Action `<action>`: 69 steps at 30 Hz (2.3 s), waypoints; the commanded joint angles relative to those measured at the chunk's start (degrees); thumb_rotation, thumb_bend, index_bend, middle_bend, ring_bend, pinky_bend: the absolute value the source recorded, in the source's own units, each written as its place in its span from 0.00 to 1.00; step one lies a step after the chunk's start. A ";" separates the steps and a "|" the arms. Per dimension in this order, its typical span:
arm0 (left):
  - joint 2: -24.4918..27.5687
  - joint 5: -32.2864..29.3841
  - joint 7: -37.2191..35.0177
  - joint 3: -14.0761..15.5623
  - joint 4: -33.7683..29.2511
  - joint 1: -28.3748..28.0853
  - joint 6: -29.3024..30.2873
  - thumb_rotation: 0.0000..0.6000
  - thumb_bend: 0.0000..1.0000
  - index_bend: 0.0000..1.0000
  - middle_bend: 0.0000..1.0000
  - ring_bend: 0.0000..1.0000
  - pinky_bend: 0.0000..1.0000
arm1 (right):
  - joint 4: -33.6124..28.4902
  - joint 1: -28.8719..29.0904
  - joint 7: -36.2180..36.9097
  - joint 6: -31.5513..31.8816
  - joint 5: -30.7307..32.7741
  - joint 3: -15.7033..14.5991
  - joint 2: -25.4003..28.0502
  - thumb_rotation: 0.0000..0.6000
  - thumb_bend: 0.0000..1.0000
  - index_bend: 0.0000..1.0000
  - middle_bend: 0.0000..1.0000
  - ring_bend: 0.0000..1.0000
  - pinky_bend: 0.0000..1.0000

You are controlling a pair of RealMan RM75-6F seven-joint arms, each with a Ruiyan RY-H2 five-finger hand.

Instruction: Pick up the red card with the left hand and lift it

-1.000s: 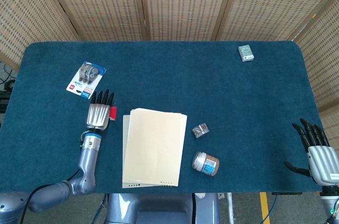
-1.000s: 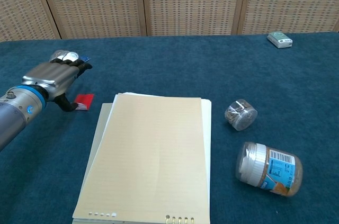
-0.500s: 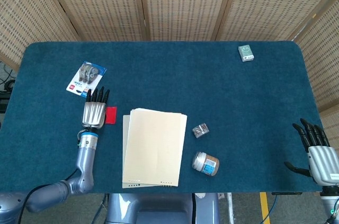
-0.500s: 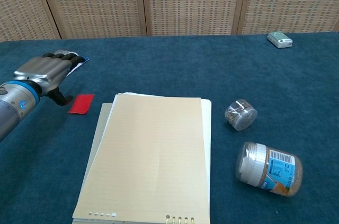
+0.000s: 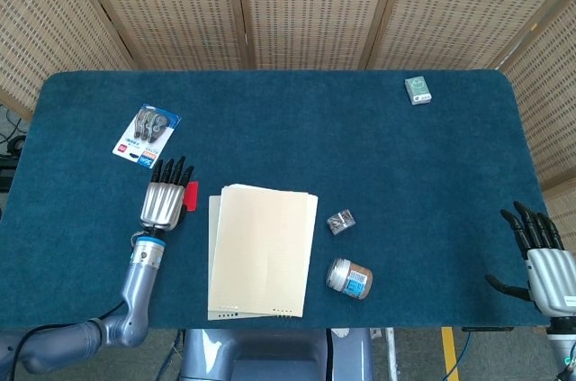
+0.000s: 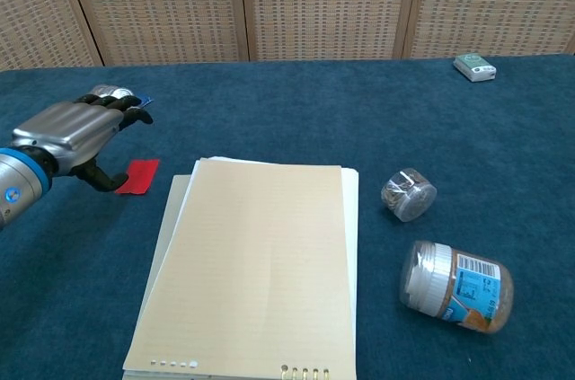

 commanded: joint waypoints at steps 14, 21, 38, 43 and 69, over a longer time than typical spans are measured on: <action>-0.21 6.81 -2.66 4.67 4.68 2.53 0.91 1.00 0.36 0.26 0.00 0.00 0.00 | -0.18 -0.15 -0.56 0.43 -0.23 0.03 -0.18 1.00 0.13 0.06 0.00 0.00 0.00; -2.48 8.26 -4.48 4.58 9.13 2.87 0.32 1.00 0.29 0.24 0.00 0.00 0.00 | -0.07 -0.25 -0.24 0.65 -0.10 0.17 -0.17 1.00 0.13 0.06 0.00 0.00 0.00; -4.15 10.63 -6.10 2.94 11.56 3.39 0.56 1.00 0.21 0.10 0.00 0.00 0.00 | 0.22 -0.36 0.10 1.10 -0.33 0.28 -0.40 1.00 0.13 0.06 0.00 0.00 0.00; -4.22 10.43 -5.63 2.25 11.64 3.48 0.37 1.00 0.23 0.10 0.00 0.00 0.00 | 0.19 -0.36 0.02 1.02 -0.32 0.25 -0.41 1.00 0.13 0.06 0.00 0.00 0.00; -6.50 9.45 -3.75 0.13 14.36 2.63 -2.04 1.00 0.30 0.10 0.00 0.00 0.00 | 0.45 -0.40 0.68 0.93 -0.02 0.39 -0.27 1.00 0.13 0.06 0.00 0.00 0.00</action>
